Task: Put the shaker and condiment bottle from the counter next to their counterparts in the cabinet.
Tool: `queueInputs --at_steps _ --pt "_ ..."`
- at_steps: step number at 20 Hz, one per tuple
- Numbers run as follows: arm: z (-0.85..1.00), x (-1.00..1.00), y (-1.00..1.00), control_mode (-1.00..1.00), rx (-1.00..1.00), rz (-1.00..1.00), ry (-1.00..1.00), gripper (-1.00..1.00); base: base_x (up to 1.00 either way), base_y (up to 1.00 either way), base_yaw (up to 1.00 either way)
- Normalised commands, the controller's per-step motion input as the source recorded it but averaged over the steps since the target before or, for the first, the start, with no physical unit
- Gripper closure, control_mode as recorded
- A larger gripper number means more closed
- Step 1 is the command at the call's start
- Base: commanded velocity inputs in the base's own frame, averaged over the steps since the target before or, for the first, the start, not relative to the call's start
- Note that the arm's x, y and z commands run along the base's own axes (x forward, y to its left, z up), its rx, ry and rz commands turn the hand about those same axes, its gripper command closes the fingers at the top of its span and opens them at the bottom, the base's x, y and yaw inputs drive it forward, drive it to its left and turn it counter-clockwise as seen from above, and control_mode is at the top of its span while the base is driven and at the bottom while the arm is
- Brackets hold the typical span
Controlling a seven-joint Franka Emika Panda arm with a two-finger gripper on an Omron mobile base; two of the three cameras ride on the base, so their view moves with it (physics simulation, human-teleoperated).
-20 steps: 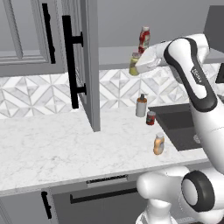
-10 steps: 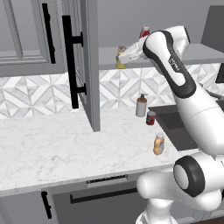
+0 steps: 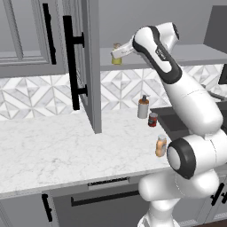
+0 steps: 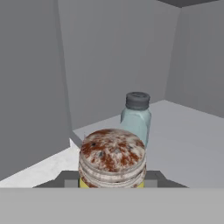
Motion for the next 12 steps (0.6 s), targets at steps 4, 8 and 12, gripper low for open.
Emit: queueInputs --at_steps 4,8,12 --pt "0.0 0.37 0.12 -1.0 0.0 -0.01 0.0 1.0 0.0 0.0 0.0" --pt "0.0 0.21 0.02 -1.0 0.0 0.0 0.0 1.0 0.0 0.0 0.0" --pt "0.0 0.12 0.0 -1.0 0.0 0.0 0.0 1.0 0.0 0.0 0.0"
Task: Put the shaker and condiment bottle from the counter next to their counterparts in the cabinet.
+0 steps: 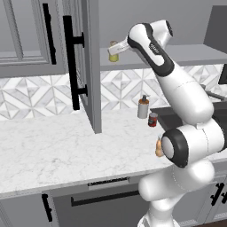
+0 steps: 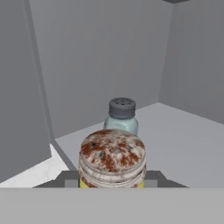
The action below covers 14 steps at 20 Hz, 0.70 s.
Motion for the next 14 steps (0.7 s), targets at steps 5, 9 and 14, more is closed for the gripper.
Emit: queueInputs --at_steps 5,9,14 --pt "-0.01 0.13 0.01 -1.0 0.0 0.0 0.0 1.0 0.0 0.0 0.0" --pt "-0.13 0.08 0.05 -1.0 0.0 0.0 0.0 1.0 0.0 0.0 0.0" --pt "-0.25 0.31 0.01 -1.0 0.0 -0.02 -0.03 1.0 0.0 0.0 0.0"
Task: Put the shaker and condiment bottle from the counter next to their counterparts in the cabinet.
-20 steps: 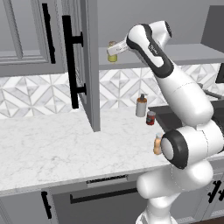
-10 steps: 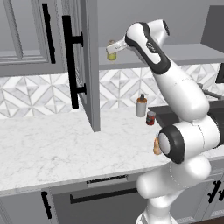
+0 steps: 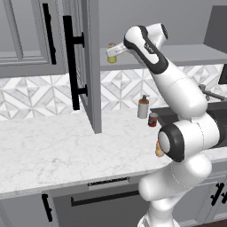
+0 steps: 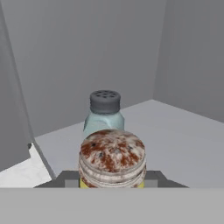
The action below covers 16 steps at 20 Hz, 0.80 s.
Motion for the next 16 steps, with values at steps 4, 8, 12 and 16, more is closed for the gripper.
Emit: queueInputs --at_steps 4,8,12,16 --pt "-0.11 0.24 0.0 -1.0 0.0 -0.01 -0.05 1.0 0.0 0.0 0.0" --pt "-0.05 0.12 0.01 -1.0 0.0 0.0 -0.04 -1.0 0.0 0.0 0.0" --pt "-0.01 0.07 0.0 -1.0 0.0 0.0 -0.04 -1.0 0.0 0.0 0.0" --pt "0.0 0.08 0.0 -1.0 0.0 -0.01 -0.02 -1.0 0.0 0.0 0.0"
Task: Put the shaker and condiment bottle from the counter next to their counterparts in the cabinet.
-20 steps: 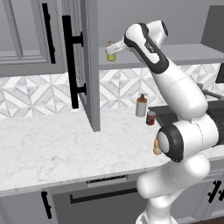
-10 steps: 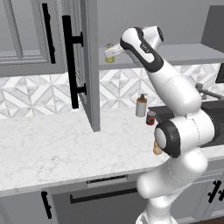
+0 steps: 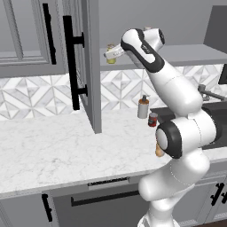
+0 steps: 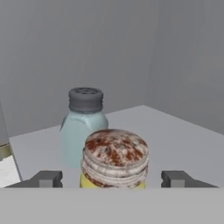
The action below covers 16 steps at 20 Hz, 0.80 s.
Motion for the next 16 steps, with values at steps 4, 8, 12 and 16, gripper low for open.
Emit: queueInputs --at_steps 4,8,12,16 --pt "0.0 0.08 0.0 -1.0 0.0 0.0 -0.02 -1.0 0.0 0.0 0.0" --pt "0.0 0.0 0.0 -1.0 0.0 -0.01 -0.01 -1.0 0.0 0.0 0.0" --pt "0.0 -0.02 0.0 -1.0 0.0 -0.03 0.0 -1.0 0.0 0.0 0.0" --pt "0.0 -0.15 0.0 -1.0 0.0 -0.06 0.0 -1.0 0.0 0.0 0.0"
